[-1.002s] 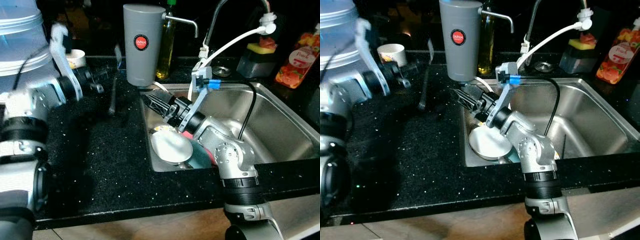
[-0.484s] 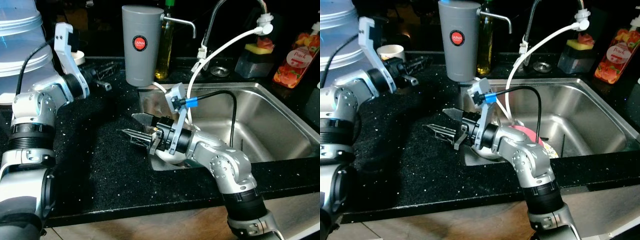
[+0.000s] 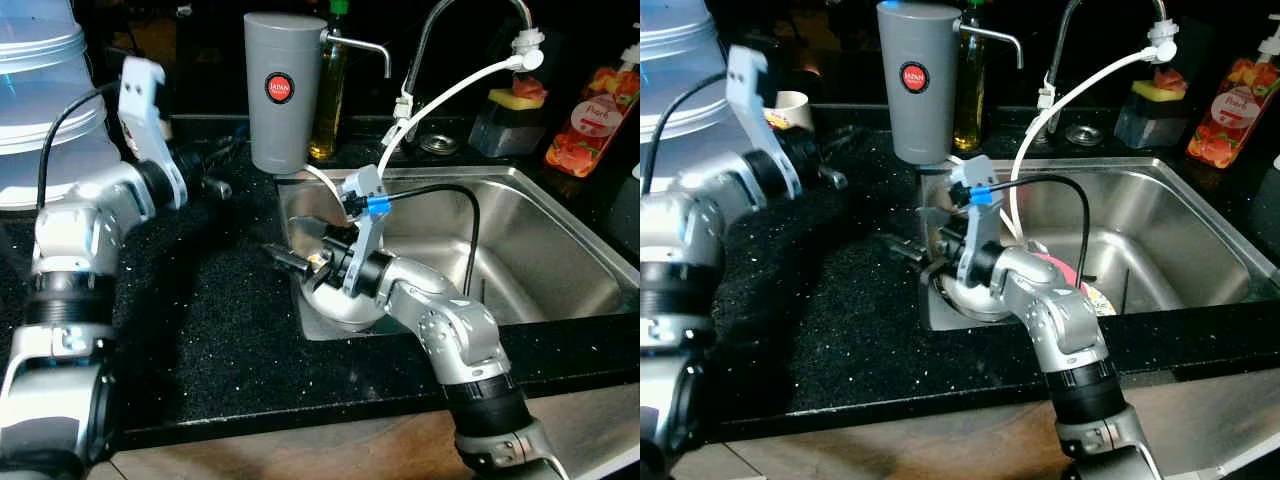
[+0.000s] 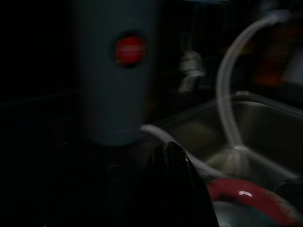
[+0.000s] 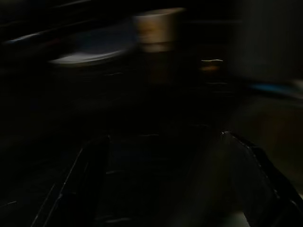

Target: Kitchen organization

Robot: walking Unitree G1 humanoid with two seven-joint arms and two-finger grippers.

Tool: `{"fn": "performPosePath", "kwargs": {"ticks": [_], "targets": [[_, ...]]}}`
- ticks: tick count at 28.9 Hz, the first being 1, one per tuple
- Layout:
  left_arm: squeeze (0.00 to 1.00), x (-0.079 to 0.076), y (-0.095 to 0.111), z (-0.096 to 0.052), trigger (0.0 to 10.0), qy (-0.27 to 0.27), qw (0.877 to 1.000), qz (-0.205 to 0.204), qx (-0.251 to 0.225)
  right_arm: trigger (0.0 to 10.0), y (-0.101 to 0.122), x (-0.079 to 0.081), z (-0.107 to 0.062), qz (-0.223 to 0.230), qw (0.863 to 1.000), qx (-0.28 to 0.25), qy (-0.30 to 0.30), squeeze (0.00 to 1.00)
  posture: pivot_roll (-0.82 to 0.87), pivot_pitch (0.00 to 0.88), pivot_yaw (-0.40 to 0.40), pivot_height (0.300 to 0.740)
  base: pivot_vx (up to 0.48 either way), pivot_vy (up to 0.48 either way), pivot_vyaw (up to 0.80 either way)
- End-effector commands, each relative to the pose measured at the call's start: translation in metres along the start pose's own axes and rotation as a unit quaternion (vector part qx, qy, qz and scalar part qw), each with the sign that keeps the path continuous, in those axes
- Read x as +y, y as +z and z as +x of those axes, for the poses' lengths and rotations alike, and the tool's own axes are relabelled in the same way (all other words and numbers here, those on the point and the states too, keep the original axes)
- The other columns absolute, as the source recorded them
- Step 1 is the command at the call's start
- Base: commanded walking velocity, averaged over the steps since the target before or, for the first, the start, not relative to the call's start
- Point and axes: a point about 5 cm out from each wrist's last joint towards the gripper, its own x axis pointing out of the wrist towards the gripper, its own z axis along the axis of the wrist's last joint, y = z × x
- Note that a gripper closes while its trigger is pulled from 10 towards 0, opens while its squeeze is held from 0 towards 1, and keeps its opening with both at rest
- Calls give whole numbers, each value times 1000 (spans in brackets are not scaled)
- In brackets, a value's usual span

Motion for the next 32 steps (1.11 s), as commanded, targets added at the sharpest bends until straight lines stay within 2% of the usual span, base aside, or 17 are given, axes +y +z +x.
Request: {"fn": "performPosePath", "kwargs": {"ticks": [1,2,3,5,6,7,10,13,17,19,20,21,23,24,30,32], "targets": [[0,1,5,-1,10000,48,998,26,-20,10000,5,-12,-3,-6,998,-34,-61,0,69,58,-28,740,0,0,0],[0,3,4,-4,10000,78,996,41,-16,10000,6,-17,-6,10,995,-54,-88,0,69,58,-28,740,0,0,0],[0,3,4,-4,10000,78,996,41,-16,10000,6,-17,-6,10,995,-54,-88,0,69,58,-28,740,0,0,0],[0,6,-3,-12,10000,133,990,46,-5,10000,6,-28,-17,23,985,-87,-144,0,70,57,-26,740,0,0,0],[0,6,-3,-12,10000,133,990,46,-5,10000,6,-28,-17,23,985,-87,-144,0,70,57,-26,740,0,0,0],[0,7,-7,-18,10000,159,986,49,-6,10000,2,-34,-24,27,980,-93,-174,0,67,54,-29,740,0,0,0],[0,7,-12,-25,10000,175,983,56,-3,10000,-1,-39,-31,30,975,-98,-197,0,67,54,-29,740,0,0,0],[0,7,-25,-46,10000,220,973,74,-7,10000,-7,-44,-47,31,963,-115,-242,0,59,51,-26,740,0,0,0],[0,1,-30,-54,10000,224,970,96,-14,10000,-8,-41,-53,27,961,-127,-246,0,56,51,-24,740,0,0,0],[0,-10,-36,-58,10000,208,973,95,-10,10000,-7,-35,-53,22,963,-135,-234,0,56,51,-24,740,0,0,0],[0,-10,-36,-58,10000,208,973,95,-10,10000,-7,-35,-53,22,963,-135,-234,0,56,51,-24,740,0,0,0],[0,-20,-39,-63,10000,203,975,88,-14,10000,-6,-27,-51,18,970,-135,-203,0,52,49,-27,740,0,0,0],[0,-27,-42,-68,10000,198,976,86,-14,10000,-5,-19,-48,23,976,-135,-167,0,49,49,-29,740,0,0,0],[0,-27,-42,-68,10000,198,976,86,-14,10000,-5,-19,-48,23,976,-135,-167,0,49,49,-29,740,0,0,0],[0,-42,-44,-81,10000,192,977,82,-28,10000,-9,4,-47,104,987,-111,-58,0,48,46,-43,740,0,0,0],[0,-45,-44,-83,10000,192,978,82,-28,10000,-11,6,-48,107,987,-106,-50,0,48,48,-43,740,0,0,0]]}}
